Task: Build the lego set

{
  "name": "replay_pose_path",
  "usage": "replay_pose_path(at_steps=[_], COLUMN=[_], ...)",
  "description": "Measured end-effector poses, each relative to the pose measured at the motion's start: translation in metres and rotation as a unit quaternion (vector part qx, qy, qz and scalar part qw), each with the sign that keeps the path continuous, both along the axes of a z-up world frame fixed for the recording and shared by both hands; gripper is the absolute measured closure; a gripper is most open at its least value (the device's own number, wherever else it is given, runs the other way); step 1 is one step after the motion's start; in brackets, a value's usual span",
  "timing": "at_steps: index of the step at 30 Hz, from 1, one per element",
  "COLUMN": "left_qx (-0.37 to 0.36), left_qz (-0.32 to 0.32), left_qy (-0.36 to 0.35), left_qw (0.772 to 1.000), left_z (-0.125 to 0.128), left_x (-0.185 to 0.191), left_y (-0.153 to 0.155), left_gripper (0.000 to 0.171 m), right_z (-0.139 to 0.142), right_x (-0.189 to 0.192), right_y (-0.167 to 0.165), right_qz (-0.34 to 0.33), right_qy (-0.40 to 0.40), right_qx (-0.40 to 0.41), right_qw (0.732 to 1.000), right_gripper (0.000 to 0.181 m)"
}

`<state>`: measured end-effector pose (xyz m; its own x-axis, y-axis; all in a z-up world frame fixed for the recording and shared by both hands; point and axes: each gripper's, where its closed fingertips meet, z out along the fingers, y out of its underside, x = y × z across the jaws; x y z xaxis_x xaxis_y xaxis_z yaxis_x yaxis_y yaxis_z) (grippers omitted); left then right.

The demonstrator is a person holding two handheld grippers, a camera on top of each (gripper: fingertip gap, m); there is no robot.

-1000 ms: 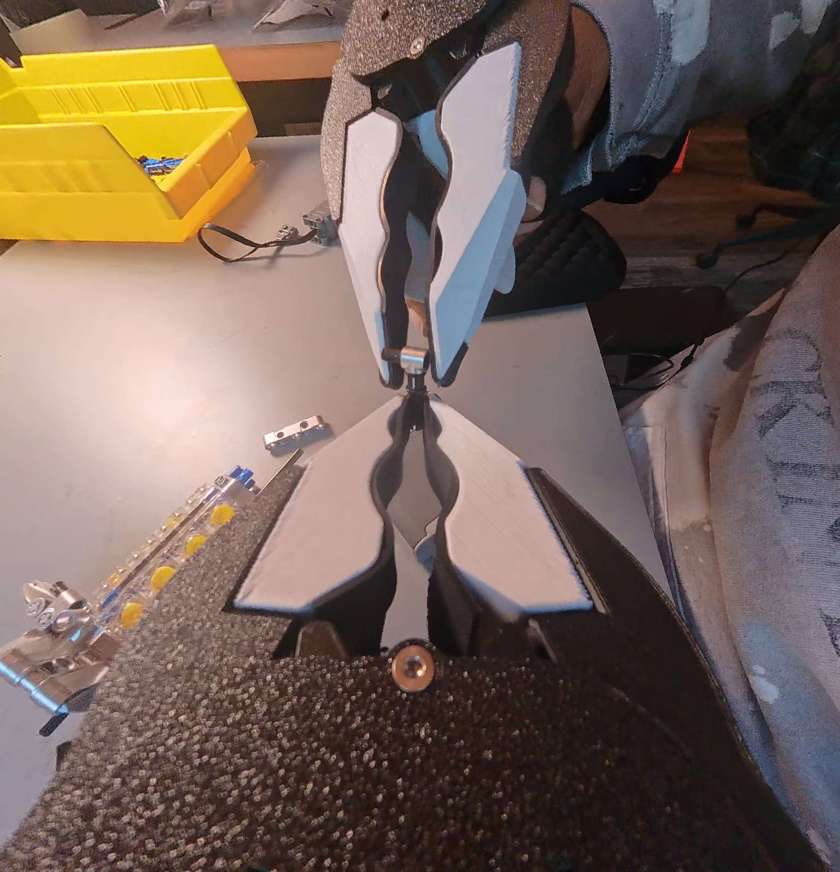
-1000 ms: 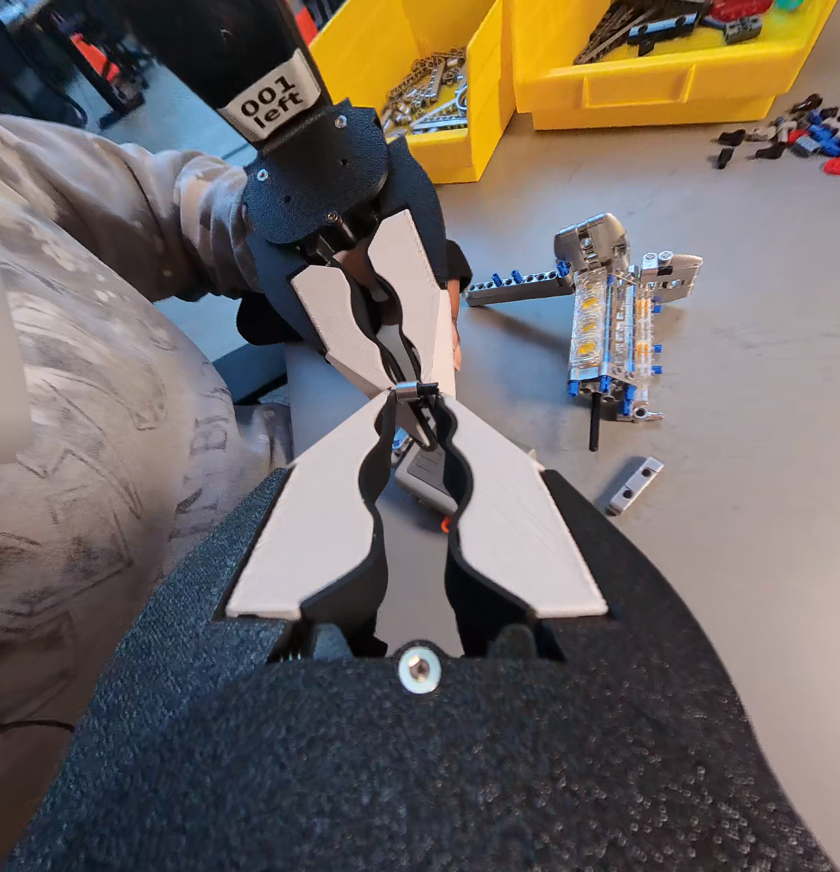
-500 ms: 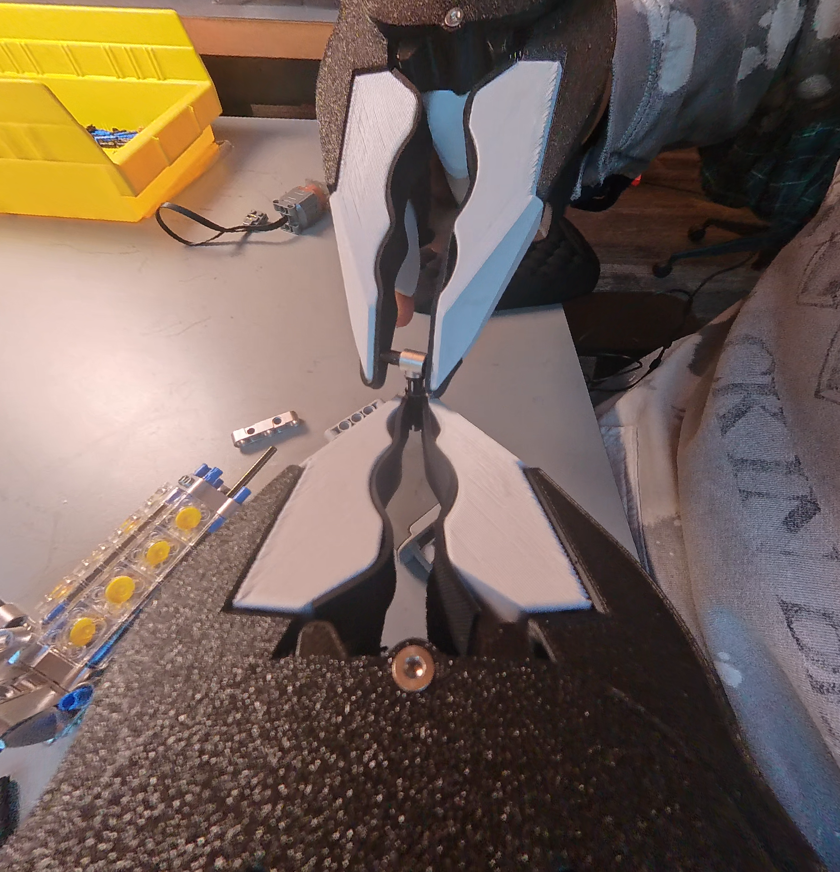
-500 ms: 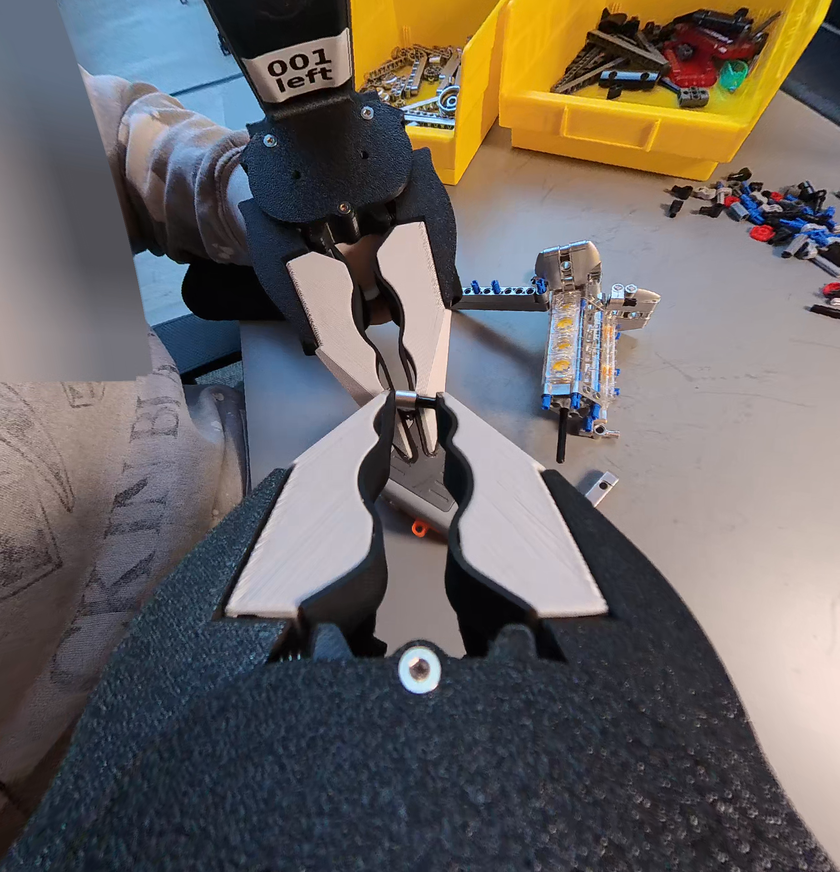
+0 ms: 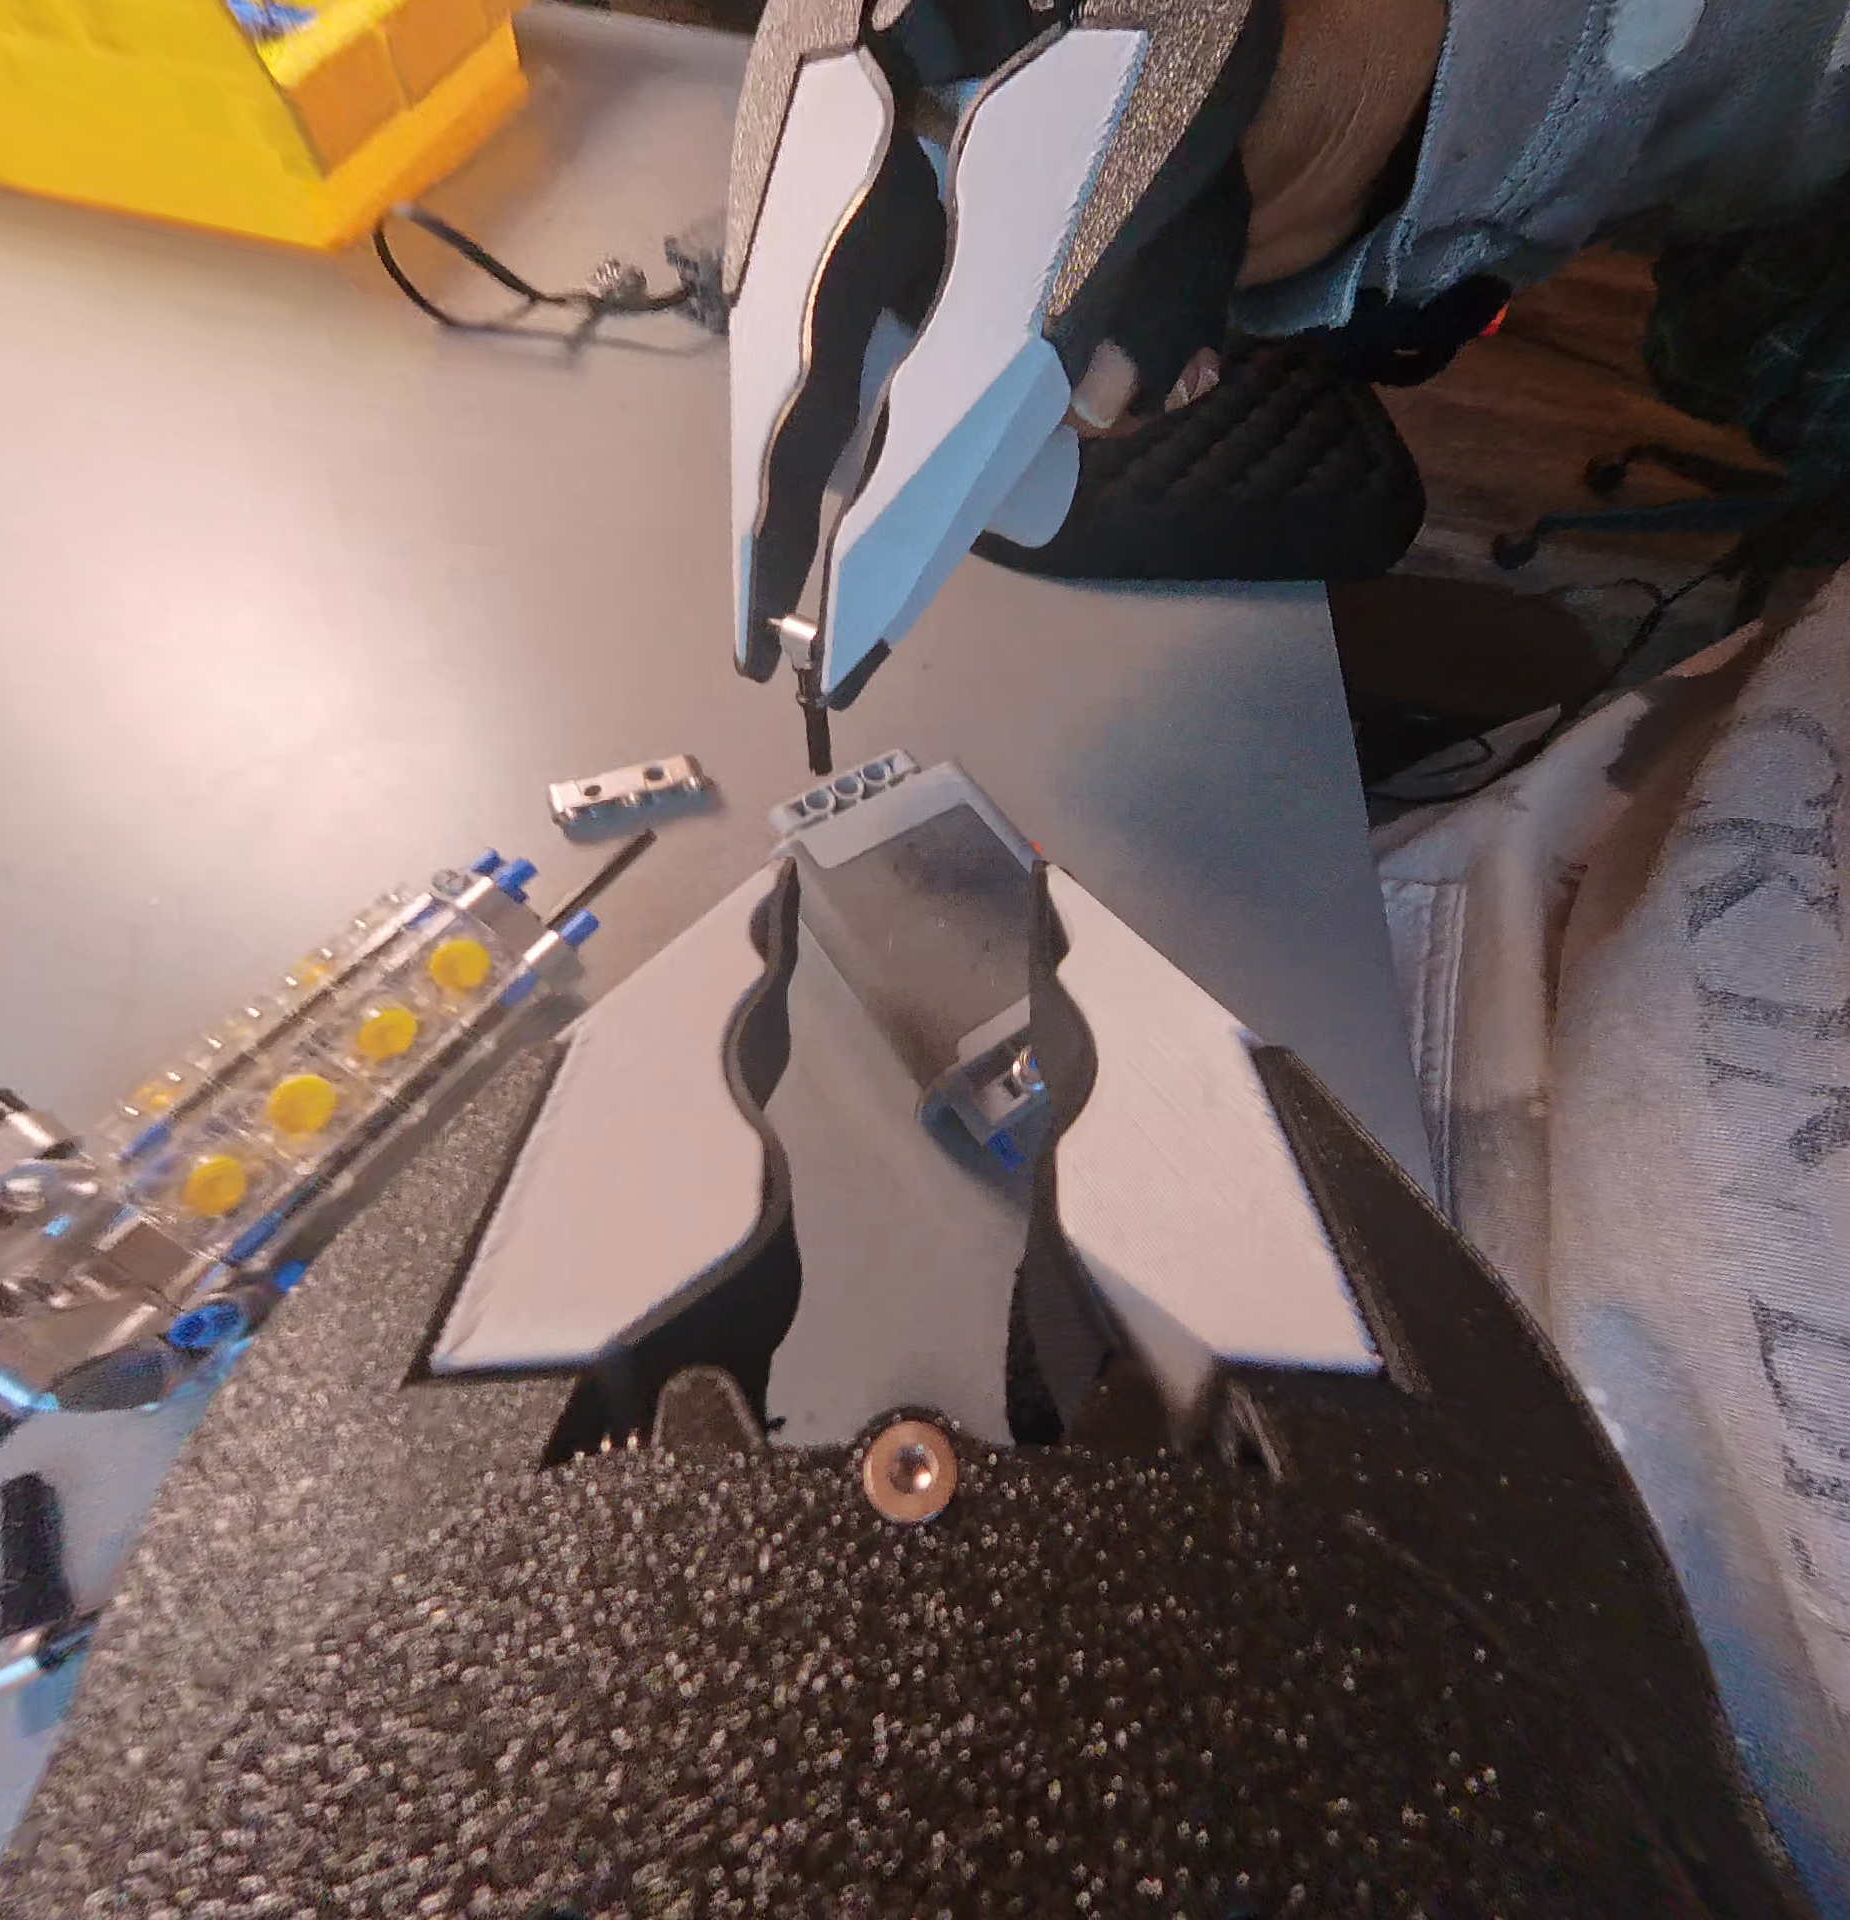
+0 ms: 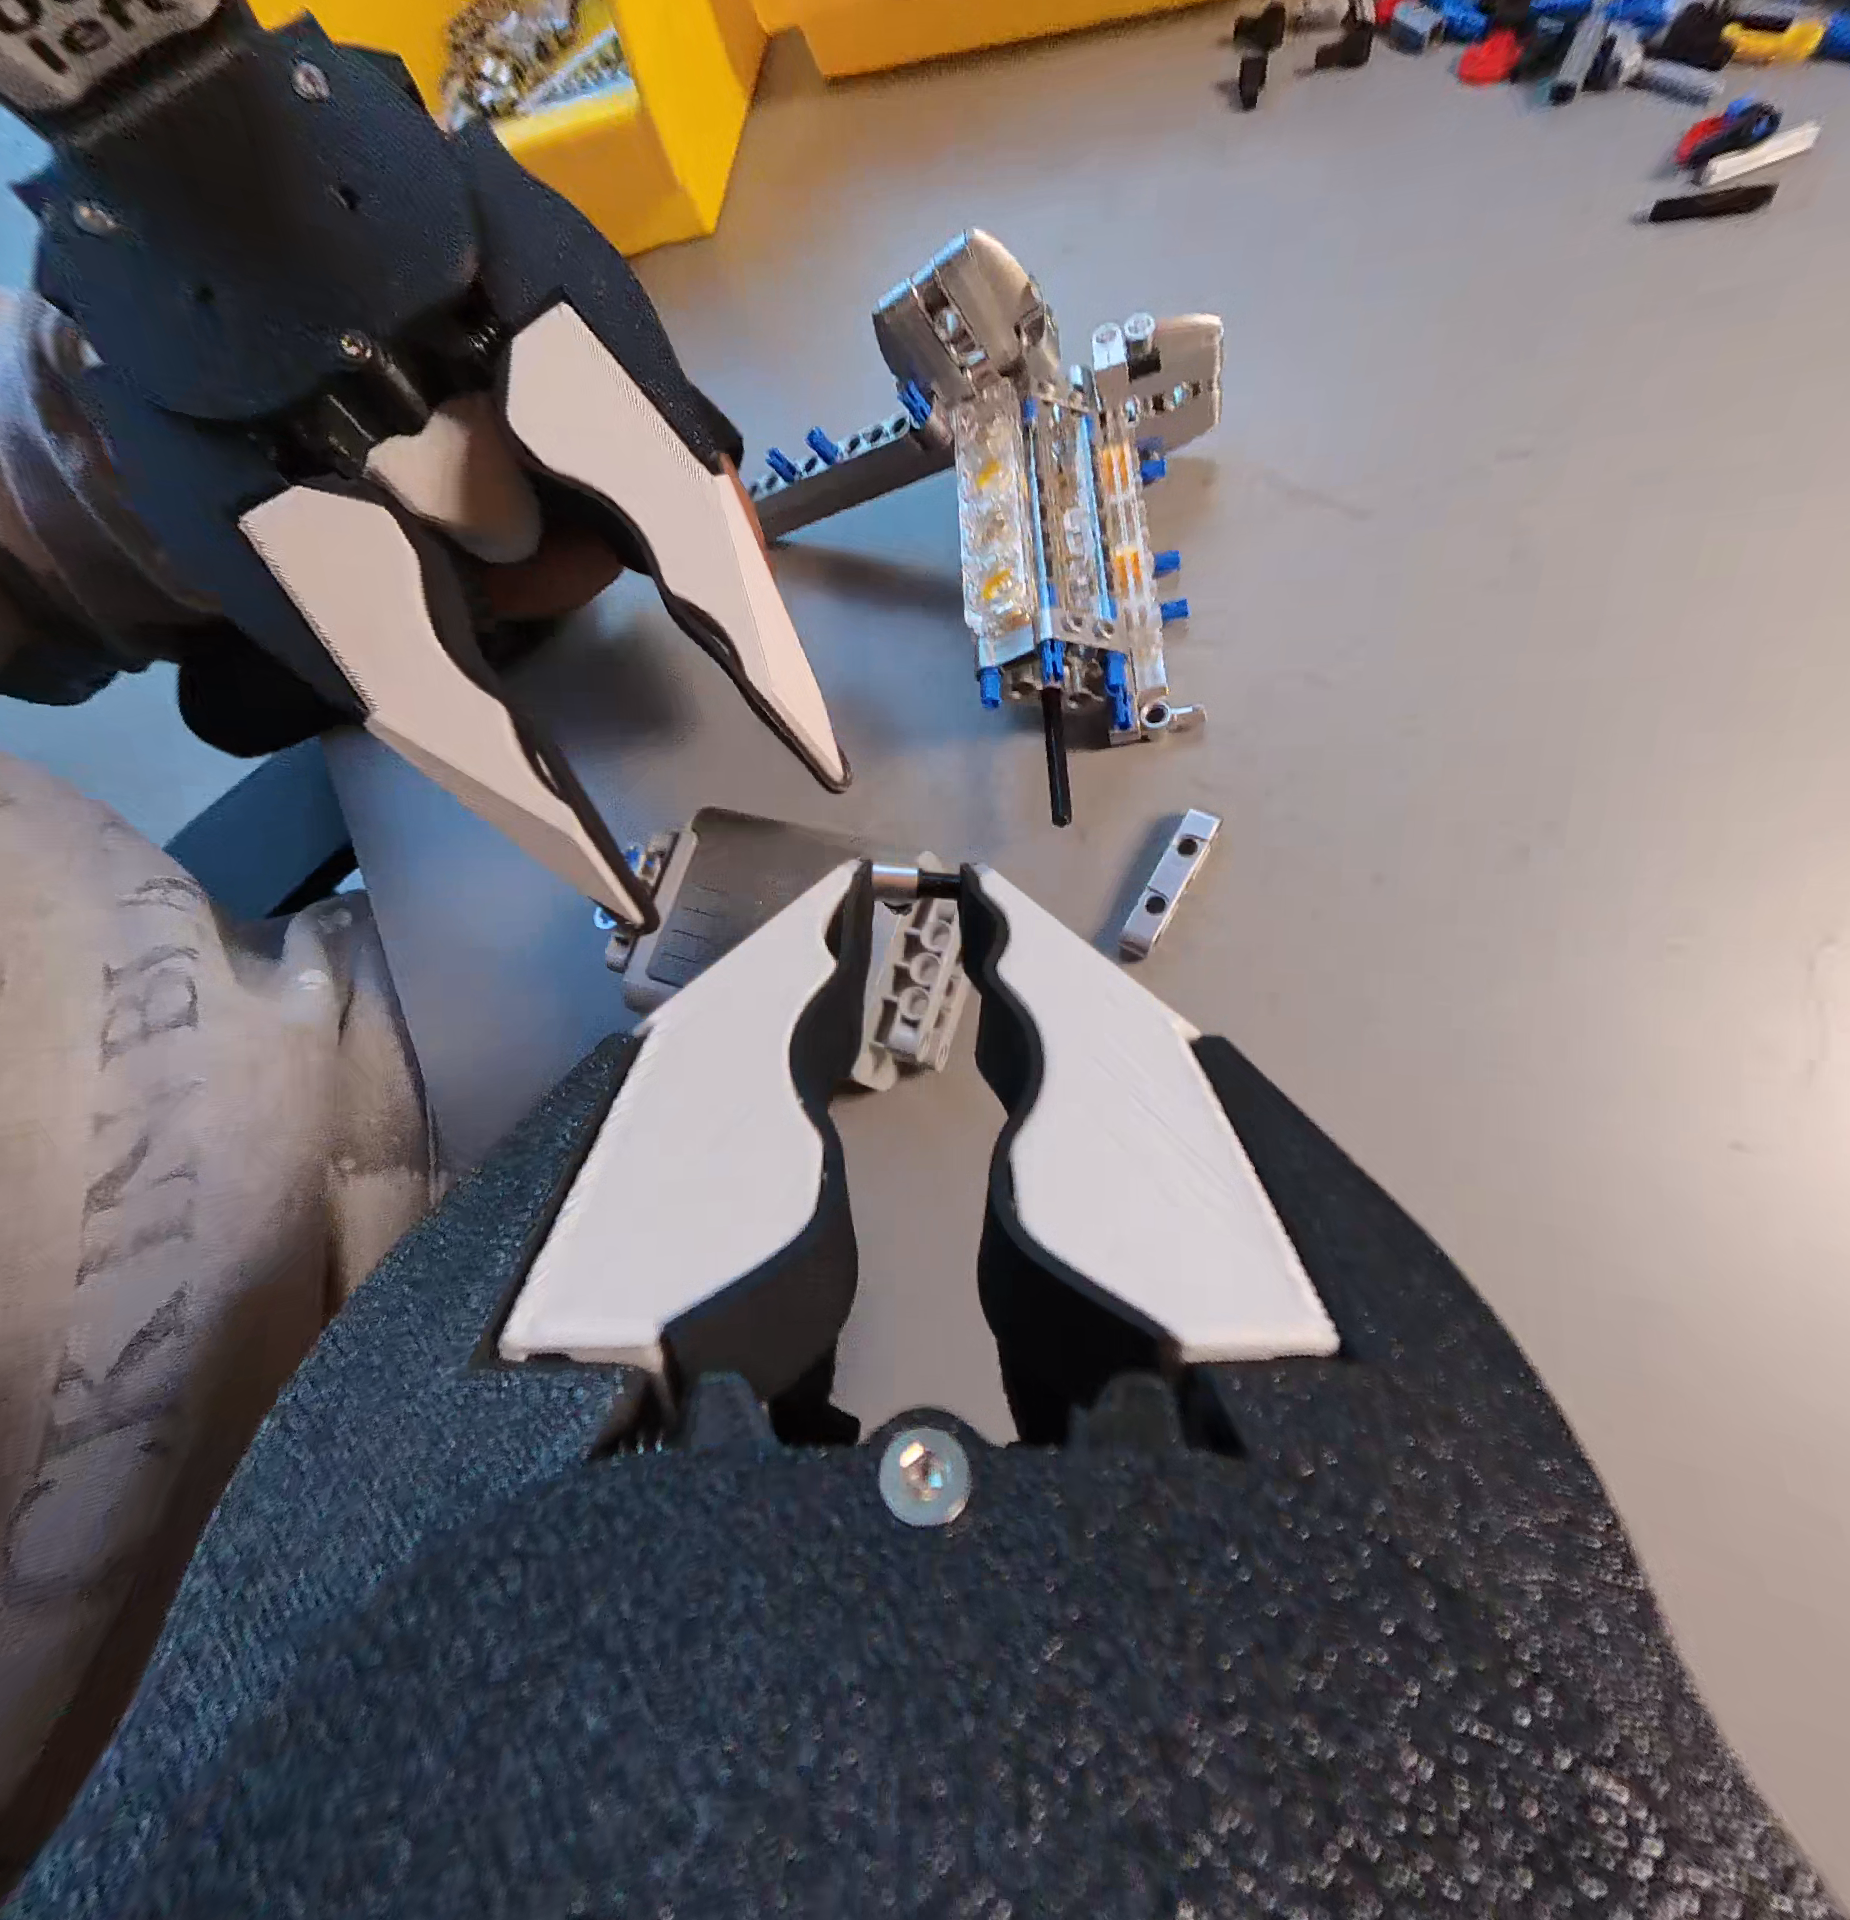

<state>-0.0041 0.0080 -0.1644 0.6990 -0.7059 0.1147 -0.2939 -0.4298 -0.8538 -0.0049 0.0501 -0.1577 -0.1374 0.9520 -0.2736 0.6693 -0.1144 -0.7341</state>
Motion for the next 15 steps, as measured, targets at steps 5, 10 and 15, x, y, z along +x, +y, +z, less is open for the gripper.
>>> replay_pose_path(at_steps=[5,10,15], left_qx=[-0.037,-0.054,-0.062], left_qz=[0.007,0.019,0.030], left_qy=[0.012,0.005,-0.001], left_qw=[0.999,0.998,0.998], left_z=[-0.019,-0.022,-0.023], left_x=[0.008,0.009,0.009], left_y=[-0.003,-0.001,-0.002], left_gripper=[0.116,0.113,0.113], right_z=[-0.014,-0.014,-0.019], right_x=[0.002,0.001,-0.001], right_y=[0.005,0.005,0.002], right_qz=[-0.007,-0.002,0.027], right_qy=[-0.023,-0.025,-0.035], right_qx=[0.041,0.104,0.197], right_qw=[0.999,0.994,0.979], right_gripper=[0.166,0.166,0.166])
